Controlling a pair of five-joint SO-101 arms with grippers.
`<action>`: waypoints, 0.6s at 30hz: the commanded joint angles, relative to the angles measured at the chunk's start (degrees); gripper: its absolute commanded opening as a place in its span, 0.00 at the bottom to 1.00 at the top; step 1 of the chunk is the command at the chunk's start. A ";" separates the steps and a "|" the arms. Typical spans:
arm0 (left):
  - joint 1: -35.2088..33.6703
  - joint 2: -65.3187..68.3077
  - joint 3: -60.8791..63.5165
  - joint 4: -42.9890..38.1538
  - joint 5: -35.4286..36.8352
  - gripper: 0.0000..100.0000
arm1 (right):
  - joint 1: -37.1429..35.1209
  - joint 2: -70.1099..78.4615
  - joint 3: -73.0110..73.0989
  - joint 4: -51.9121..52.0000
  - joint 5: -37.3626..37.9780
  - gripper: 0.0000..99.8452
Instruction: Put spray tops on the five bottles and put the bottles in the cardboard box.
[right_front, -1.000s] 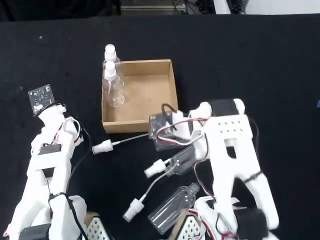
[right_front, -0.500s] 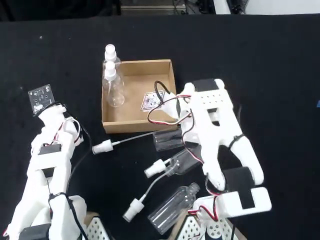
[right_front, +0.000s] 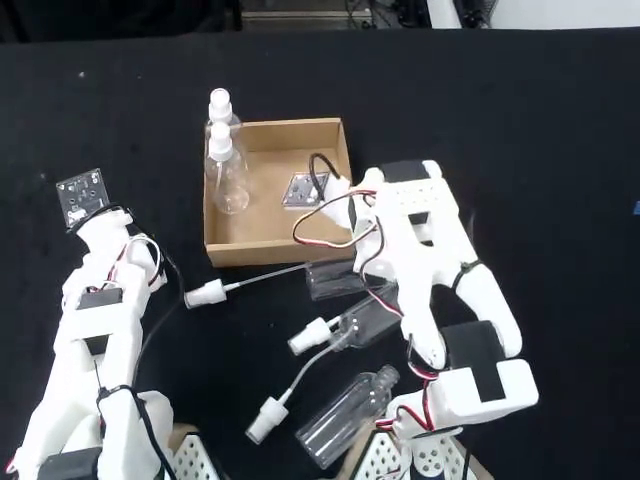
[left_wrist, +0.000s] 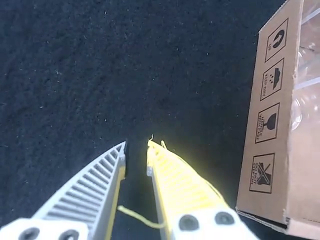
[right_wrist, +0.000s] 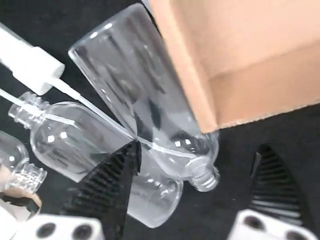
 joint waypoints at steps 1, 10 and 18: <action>0.66 0.09 -3.03 -0.18 -0.53 0.07 | -0.88 -0.48 1.98 -1.32 -0.70 0.33; 0.75 0.09 -2.95 0.00 -2.73 0.07 | -0.70 -1.01 5.93 -1.49 -0.88 0.33; 0.75 0.09 -2.95 0.00 -2.81 0.07 | -0.53 -2.42 5.58 -3.96 -7.65 0.12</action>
